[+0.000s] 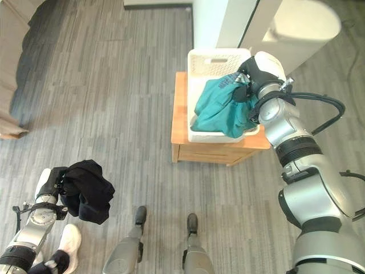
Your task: Pick up bed clothes into laundry basket.
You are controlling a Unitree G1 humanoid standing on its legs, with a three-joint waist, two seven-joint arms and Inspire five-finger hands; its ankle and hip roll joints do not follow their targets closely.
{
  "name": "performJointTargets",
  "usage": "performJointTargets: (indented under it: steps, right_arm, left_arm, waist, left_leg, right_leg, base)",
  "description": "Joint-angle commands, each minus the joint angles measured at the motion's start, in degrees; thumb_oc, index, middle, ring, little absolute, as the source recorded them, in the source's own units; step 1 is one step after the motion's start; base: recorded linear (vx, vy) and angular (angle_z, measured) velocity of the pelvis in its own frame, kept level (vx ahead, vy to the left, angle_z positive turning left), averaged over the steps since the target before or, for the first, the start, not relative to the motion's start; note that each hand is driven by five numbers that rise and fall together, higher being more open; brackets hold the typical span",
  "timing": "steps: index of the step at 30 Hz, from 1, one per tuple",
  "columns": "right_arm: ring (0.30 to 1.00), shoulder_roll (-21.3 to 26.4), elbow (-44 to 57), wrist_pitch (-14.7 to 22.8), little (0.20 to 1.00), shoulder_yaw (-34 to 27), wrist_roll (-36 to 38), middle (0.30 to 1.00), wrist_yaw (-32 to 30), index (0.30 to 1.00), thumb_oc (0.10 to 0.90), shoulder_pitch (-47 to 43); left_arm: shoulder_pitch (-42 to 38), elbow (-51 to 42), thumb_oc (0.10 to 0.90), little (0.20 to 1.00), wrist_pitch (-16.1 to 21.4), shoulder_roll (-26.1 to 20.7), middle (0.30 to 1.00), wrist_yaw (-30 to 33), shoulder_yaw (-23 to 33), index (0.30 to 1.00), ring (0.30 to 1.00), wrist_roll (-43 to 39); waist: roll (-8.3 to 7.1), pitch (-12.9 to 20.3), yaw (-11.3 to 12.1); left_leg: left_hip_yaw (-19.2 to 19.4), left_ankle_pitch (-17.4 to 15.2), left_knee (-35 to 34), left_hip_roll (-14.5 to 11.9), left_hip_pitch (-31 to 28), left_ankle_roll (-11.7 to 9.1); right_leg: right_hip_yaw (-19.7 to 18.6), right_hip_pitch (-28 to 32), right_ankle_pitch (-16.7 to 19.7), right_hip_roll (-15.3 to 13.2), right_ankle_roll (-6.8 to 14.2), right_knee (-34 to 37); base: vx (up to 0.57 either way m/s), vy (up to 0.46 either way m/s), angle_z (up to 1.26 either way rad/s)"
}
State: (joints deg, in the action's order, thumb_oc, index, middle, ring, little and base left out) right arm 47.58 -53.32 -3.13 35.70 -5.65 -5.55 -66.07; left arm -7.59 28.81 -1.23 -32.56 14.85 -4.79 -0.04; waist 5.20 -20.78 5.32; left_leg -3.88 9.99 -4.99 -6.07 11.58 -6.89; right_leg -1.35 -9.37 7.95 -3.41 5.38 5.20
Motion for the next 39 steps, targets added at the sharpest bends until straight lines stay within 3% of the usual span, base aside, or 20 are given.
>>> performJointTargets:
  steps: [1, 3, 4, 5, 12, 19, 23, 25, 26, 27, 29, 31, 32, 33, 34, 35, 36, 37, 38, 39]
  right_arm:
    - [0.300, 2.27, -1.42, 2.32, 0.300, 3.35, 1.16, 0.300, -5.40, 0.300, 0.400, -13.39]
    - [0.300, 2.46, -2.19, 2.30, 0.300, 3.60, 1.46, 0.300, -5.32, 0.300, 0.400, -13.80]
    - [0.509, 2.34, -3.19, 2.24, 0.509, 3.56, 1.77, 0.509, -5.65, 0.509, 0.540, -14.07]
    - [0.900, 2.46, -4.03, 2.27, 0.900, 3.78, 1.63, 0.900, -5.91, 0.900, 0.800, -14.61]
    - [0.900, 1.74, -5.80, 1.81, 0.900, 5.39, 1.65, 0.900, -6.35, 0.900, 0.800, -17.72]
    - [0.900, 3.33, -1.16, 1.31, 0.900, 6.66, -0.23, 0.900, -7.59, 0.900, 0.800, -20.00]
    - [0.900, 5.98, 4.13, 0.96, 0.900, 6.81, -0.92, 0.900, -7.95, 0.900, 0.800, -20.49]
    - [0.900, 9.29, 8.06, 0.64, 0.900, 7.47, -1.58, 0.900, -8.04, 0.900, 0.800, -21.25]
    - [0.900, 17.19, 20.81, 0.14, 0.900, 7.42, -5.16, 0.900, -8.22, 0.900, 0.800, -19.96]
    - [0.900, 20.96, 26.39, 0.17, 0.900, 6.31, -6.68, 0.900, -8.70, 0.900, 0.800, -18.46]
    - [0.900, 30.25, 36.84, 0.45, 0.900, 0.85, -8.47, 0.900, -9.78, 0.900, 0.800, -11.68]
    - [0.900, 35.98, 44.38, 0.87, 0.900, -13.24, -8.91, 0.900, -10.56, 0.900, 0.800, 3.52]
    - [0.900, 37.36, 45.63, 1.43, 0.900, -22.02, -7.83, 0.900, -10.90, 0.900, 0.800, 13.25]
    - [0.900, 37.01, 46.28, 1.46, 0.900, -25.33, -8.00, 0.900, -10.86, 0.900, 0.800, 16.59]
    - [0.900, 37.38, 45.21, 1.79, 0.900, -34.64, -6.21, 0.900, -10.98, 0.900, 0.800, 27.10]
    - [0.900, 34.16, 45.07, 2.18, 0.900, -51.75, -5.61, 0.900, -10.84, 0.900, 0.800, 46.60]
    - [0.900, 31.18, 43.99, 2.17, 0.900, -61.90, -4.69, 0.900, -10.14, 0.900, 0.800, 58.72]
    - [0.900, 30.40, 44.82, 2.34, 0.900, -65.25, -4.61, 0.900, -10.01, 0.900, 0.800, 62.16]
    - [0.900, 23.58, 42.37, 1.59, 0.900, -75.65, -4.39, 0.900, -9.54, 0.900, 0.800, 75.65]
    - [0.900, 20.03, 40.93, 0.91, 0.900, -78.42, -4.69, 0.900, -8.95, 0.900, 0.800, 80.19]
  left_arm:
    - [-5.84, -4.63, 0.400, 0.300, 5.78, -4.24, 0.300, 4.36, -0.30, 0.300, 0.300, -1.21]
    - [-5.86, -4.41, 0.400, 0.300, 5.83, -4.20, 0.300, 4.48, -0.36, 0.300, 0.300, -1.33]
    - [-6.02, -4.18, 0.400, 0.300, 5.88, -4.08, 0.300, 4.60, -0.36, 0.300, 0.300, -1.50]
    - [-5.94, -4.04, 0.400, 0.300, 5.79, -3.86, 0.300, 4.76, -0.42, 0.300, 0.300, -1.57]
    - [-5.02, -3.86, 0.400, 0.300, 5.50, -2.52, 0.300, 5.13, 0.00, 0.300, 0.300, -1.67]
    - [-4.73, -3.62, 0.400, 0.300, 5.07, -1.65, 0.300, 5.00, 0.21, 0.300, 0.300, -1.45]
    - [-3.66, -2.63, 0.400, 0.300, 4.80, -1.49, 0.300, 4.37, 0.83, 0.300, 0.300, -1.32]
    - [-3.02, -1.66, 0.400, 0.300, 4.59, -1.56, 0.300, 4.22, 1.87, 0.300, 0.300, -1.39]
    - [-0.01, -1.80, 0.400, 0.300, 3.64, -1.63, 0.300, 4.58, 5.39, 0.300, 0.300, -0.10]
    - [1.42, -1.90, 0.400, 0.300, 3.19, -1.50, 0.300, 4.91, 6.91, 0.300, 0.300, 0.68]
    - [4.54, -2.11, 0.400, 0.300, 2.44, -1.33, 0.300, 5.70, 10.78, 0.300, 0.300, 2.58]
    - [7.01, -2.32, 0.400, 0.300, 1.56, -0.84, 0.300, 6.11, 14.78, 0.300, 0.300, 4.85]
    - [8.32, -2.33, 0.400, 0.300, 1.37, -0.73, 0.300, 6.39, 17.12, 0.300, 0.300, 5.40]
    - [8.41, -2.48, 0.400, 0.300, 1.36, -1.30, 0.300, 6.36, 17.05, 0.300, 0.300, 5.46]
    - [9.70, -2.46, 0.400, 0.300, 1.41, -1.59, 0.300, 6.53, 19.29, 0.300, 0.300, 6.24]
    - [11.50, -2.95, 0.400, 0.300, 0.91, -3.65, 0.300, 6.28, 22.20, 0.300, 0.300, 7.83]
    - [11.84, -3.60, 0.400, 0.300, 0.89, -5.48, 0.300, 6.19, 23.18, 0.300, 0.300, 8.65]
    - [11.48, -3.76, 0.400, 0.300, 0.87, -6.00, 0.300, 6.11, 22.53, 0.300, 0.300, 8.68]
    - [10.67, -4.83, 0.400, 0.300, 0.87, -7.84, 0.300, 5.98, 23.12, 0.300, 0.300, 9.63]
    - [9.70, -5.80, 0.400, 0.300, 0.76, -9.02, 0.300, 5.94, 22.90, 0.300, 0.300, 10.53]
  waist:
    - [-3.31, 3.61, -0.36]
    - [-3.18, 3.43, -0.32]
    - [-2.97, 3.20, -0.17]
    - [-2.80, 3.18, -0.06]
    - [-3.16, 3.50, 0.12]
    - [-5.32, 5.38, -0.92]
    - [-7.35, 6.99, -2.03]
    - [-8.69, 7.95, -3.06]
    - [-9.96, 9.28, -4.99]
    - [-10.25, 9.88, -5.87]
    - [-10.48, 10.95, -8.20]
    - [-10.08, 12.30, -11.58]
    - [-9.93, 13.10, -13.75]
    - [-10.59, 13.18, -13.54]
    - [-10.50, 14.04, -16.29]
    - [-11.68, 15.19, -19.19]
    - [-12.57, 15.73, -20.21]
    - [-13.12, 15.68, -19.37]
    - [-13.20, 15.94, -20.56]
    - [-12.87, 16.01, -20.57]
  left_leg:
    - [3.40, -5.92, -0.01, 2.75, -1.91, -0.81]
    - [3.36, -5.71, -0.01, 2.71, -1.52, -0.95]
    - [3.36, -5.55, -0.01, 2.70, -1.17, -1.07]
    - [3.33, -5.51, -0.01, 2.67, -0.91, -1.13]
    - [3.69, -5.76, -0.01, 2.06, -1.73, -1.40]
    - [4.32, -7.27, -0.01, 1.28, -4.77, -1.23]
    - [5.02, -8.29, -0.01, 0.89, -6.70, -1.03]
    - [5.45, -8.88, -0.01, 0.56, -7.66, -0.92]
    - [6.62, -9.96, -0.01, 0.15, -9.06, -0.70]
    - [7.24, -10.24, -0.01, -0.10, -9.61, -0.65]
    - [9.05, -11.47, -0.01, -0.65, -11.51, -0.54]
    - [10.86, -12.22, -0.01, -0.95, -12.86, -0.25]
    - [11.72, -12.66, -0.01, -1.04, -13.55, -0.07]
    - [11.72, -12.25, -0.01, -1.01, -13.31, -0.10]
    - [12.87, -12.94, -0.01, -1.20, -14.12, 0.00]
    - [14.51, -13.69, -0.01, -1.21, -15.35, 0.31]
    - [15.55, -13.97, -0.01, -1.14, -15.92, 0.46]
    - [15.59, -13.51, -0.01, -1.06, -15.68, 0.41]
    - [16.85, -14.52, -0.01, -0.89, -16.85, 0.86]
    - [17.61, -14.74, -0.01, -0.75, -17.19, 1.06]
  right_leg:
    - [0.92, -3.46, -2.33, -1.19, 1.97, -0.20]
    - [1.13, -3.74, -2.33, -1.15, 1.97, -0.20]
    - [1.35, -4.02, -2.38, -1.11, 2.02, -0.20]
    - [1.37, -4.26, -2.47, -1.02, 2.00, -0.20]
    - [1.49, -3.32, -3.19, -0.32, 1.71, -0.20]
    - [1.73, -0.53, -4.08, -0.39, 1.55, -0.20]
    - [1.44, 1.07, -4.27, -0.49, 1.57, -0.20]
    - [1.18, 1.64, -4.30, -0.49, 1.69, -0.20]
    - [-0.11, 2.40, -4.46, -0.23, 1.94, -0.20]
    - [-0.59, 2.59, -4.48, -0.12, 2.08, -0.20]
    - [-1.94, 3.51, -4.71, 0.20, 2.45, -0.20]
    - [-3.47, 3.84, -4.34, 0.39, 2.87, -0.20]
    - [-4.27, 3.92, -4.11, 0.49, 3.17, -0.20]
    - [-4.30, 3.68, -3.74, 0.47, 3.12, -0.20]
    - [-5.11, 3.92, -3.84, 0.56, 3.61, -0.20]
    - [-6.77, 3.93, -3.29, 0.73, 4.16, -0.20]
    - [-7.63, 3.80, -2.95, 0.82, 4.59, -0.20]
    - [-7.71, 3.55, -2.57, 0.75, 4.53, -0.20]
    - [-9.26, 3.68, -2.19, 0.89, 5.30, -0.20]
    - [-9.99, 3.47, -1.76, 0.82, 5.60, -0.24]
  base:
    - [0.00, -0.031, 0.08]
    - [-0.01, -0.026, 0.09]
    - [0.00, -0.027, 0.06]
    - [-0.01, -0.015, 0.05]
    - [0.01, -0.018, 0.00]
    - [0.02, 0.000, 0.01]
    - [0.02, 0.002, 0.01]
    - [0.03, 0.057, -0.02]
    - [0.08, 0.105, -0.01]
    - [0.12, 0.112, -0.03]
    - [0.08, 0.090, -0.39]
    - [0.06, 0.087, -0.63]
    - [0.04, 0.058, -0.31]
    - [0.02, 0.069, -0.33]
    - [0.02, 0.097, -0.59]
    - [0.04, 0.141, -0.56]
    - [-0.01, 0.084, -0.53]
    - [-0.02, 0.092, -0.52]
    - [-0.04, 0.090, -0.65]
    - [-0.05, 0.124, -0.78]
